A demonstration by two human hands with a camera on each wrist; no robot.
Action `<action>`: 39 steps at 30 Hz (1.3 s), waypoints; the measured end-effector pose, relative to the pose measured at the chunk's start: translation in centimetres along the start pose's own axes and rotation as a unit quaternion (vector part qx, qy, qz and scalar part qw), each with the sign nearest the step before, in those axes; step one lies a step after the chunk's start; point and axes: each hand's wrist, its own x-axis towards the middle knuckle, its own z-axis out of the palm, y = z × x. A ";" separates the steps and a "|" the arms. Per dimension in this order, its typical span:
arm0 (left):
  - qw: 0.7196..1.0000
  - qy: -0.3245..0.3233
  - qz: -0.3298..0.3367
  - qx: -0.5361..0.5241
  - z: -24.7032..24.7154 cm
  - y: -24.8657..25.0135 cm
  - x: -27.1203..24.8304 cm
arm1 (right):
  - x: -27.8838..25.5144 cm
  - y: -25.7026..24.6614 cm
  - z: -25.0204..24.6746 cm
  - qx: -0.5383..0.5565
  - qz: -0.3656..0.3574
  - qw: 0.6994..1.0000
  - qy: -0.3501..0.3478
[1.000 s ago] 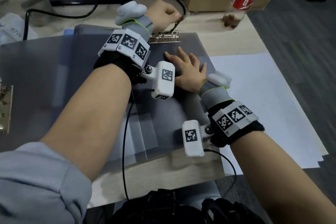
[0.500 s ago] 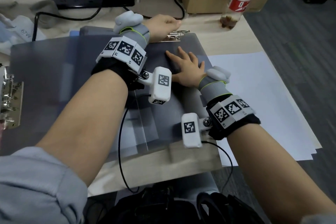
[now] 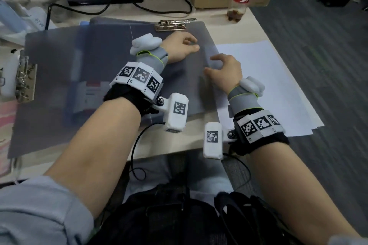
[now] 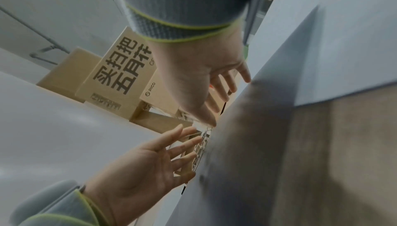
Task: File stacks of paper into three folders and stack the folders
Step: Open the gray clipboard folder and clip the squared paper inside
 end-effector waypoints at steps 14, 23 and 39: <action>0.993 -0.048 0.105 -0.017 10.1 6.0 -5.4 | -6.2 9.6 -7.5 -0.165 0.173 0.964 0.113; 0.993 -0.094 0.059 0.043 14.0 6.0 -5.2 | -6.8 11.8 -9.1 -0.152 0.215 0.957 0.120; 0.990 -0.107 -0.039 -0.082 15.0 8.0 -3.0 | -7.3 10.6 -10.8 -0.111 0.131 0.982 0.072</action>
